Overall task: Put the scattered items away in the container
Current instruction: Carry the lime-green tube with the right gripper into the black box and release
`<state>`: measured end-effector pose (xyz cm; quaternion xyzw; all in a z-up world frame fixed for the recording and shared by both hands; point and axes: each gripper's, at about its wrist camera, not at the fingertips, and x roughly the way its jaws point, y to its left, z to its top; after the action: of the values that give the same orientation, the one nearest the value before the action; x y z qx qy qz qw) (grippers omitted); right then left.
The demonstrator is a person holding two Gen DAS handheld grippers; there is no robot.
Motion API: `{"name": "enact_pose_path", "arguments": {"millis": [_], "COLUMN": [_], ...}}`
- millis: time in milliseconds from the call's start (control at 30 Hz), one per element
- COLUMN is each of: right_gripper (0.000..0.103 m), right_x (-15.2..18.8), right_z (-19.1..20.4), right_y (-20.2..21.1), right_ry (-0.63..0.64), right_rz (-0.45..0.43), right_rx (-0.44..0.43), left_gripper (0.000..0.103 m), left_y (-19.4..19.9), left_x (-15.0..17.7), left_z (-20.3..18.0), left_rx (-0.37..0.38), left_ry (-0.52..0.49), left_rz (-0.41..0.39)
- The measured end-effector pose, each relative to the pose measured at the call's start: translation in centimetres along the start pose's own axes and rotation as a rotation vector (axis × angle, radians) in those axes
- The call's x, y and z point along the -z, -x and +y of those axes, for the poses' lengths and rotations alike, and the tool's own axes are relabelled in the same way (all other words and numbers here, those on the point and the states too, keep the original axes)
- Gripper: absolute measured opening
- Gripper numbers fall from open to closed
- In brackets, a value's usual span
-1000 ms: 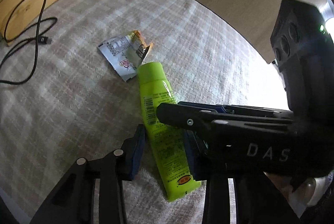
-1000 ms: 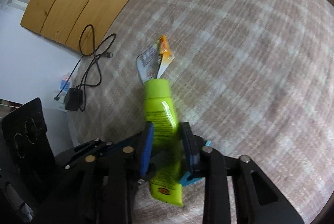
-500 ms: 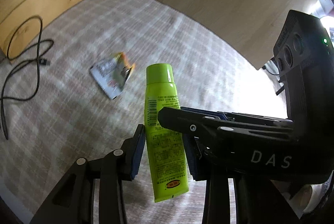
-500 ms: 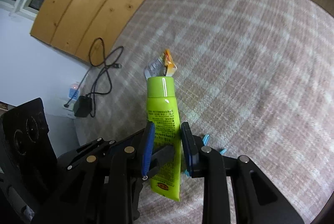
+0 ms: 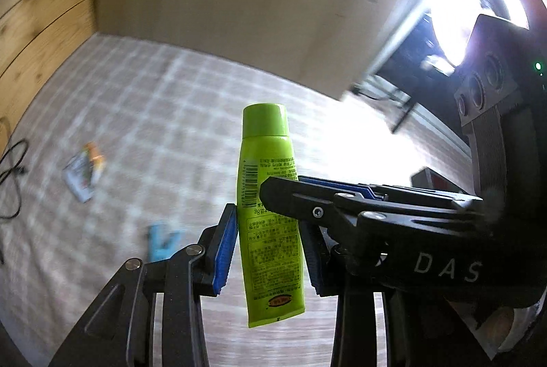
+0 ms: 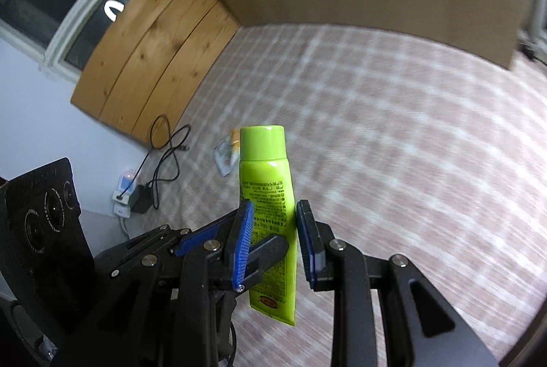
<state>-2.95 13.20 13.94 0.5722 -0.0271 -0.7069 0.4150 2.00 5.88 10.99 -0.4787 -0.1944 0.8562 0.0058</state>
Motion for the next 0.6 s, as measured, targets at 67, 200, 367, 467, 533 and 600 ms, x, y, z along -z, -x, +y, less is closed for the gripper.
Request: {"name": "enact_pose_path", "arguments": {"millis": [67,200,367,467,533,600], "right_gripper": [0.026,0.026,0.026,0.026,0.026,0.026], "right_x": [0.5,2.1,4.8,6.7,8.2,9.7], "right_z": [-1.6,-5.2,-10.2,-12.8,-14.6,-16.4], "right_y": [2.3,7.0,13.2,16.6,18.8,20.8], "right_ry": [-0.020,-0.069,-0.154,-0.201,-0.238,-0.273], "right_rz": [-0.028,-0.086,-0.167,-0.209,-0.233,-0.255], "right_rx": [0.015,0.056,0.108,0.145,0.172,0.198], "left_gripper": [0.033,0.033,0.033,0.033,0.033,0.033], "left_y": [-0.8,-2.0,-3.5,-4.6,-4.9,-5.7], "left_x": [-0.1,0.6,1.4,2.2,3.0,3.6], "left_z": [-2.5,-9.6,-16.8,-21.3,-24.1,-27.2], "left_rx": [0.021,0.071,0.139,0.184,0.212,0.237], "left_ry": [-0.037,-0.133,-0.231,-0.286,-0.325,-0.359], "left_rz": [0.007,0.020,0.040,0.059,0.075,0.093]}}
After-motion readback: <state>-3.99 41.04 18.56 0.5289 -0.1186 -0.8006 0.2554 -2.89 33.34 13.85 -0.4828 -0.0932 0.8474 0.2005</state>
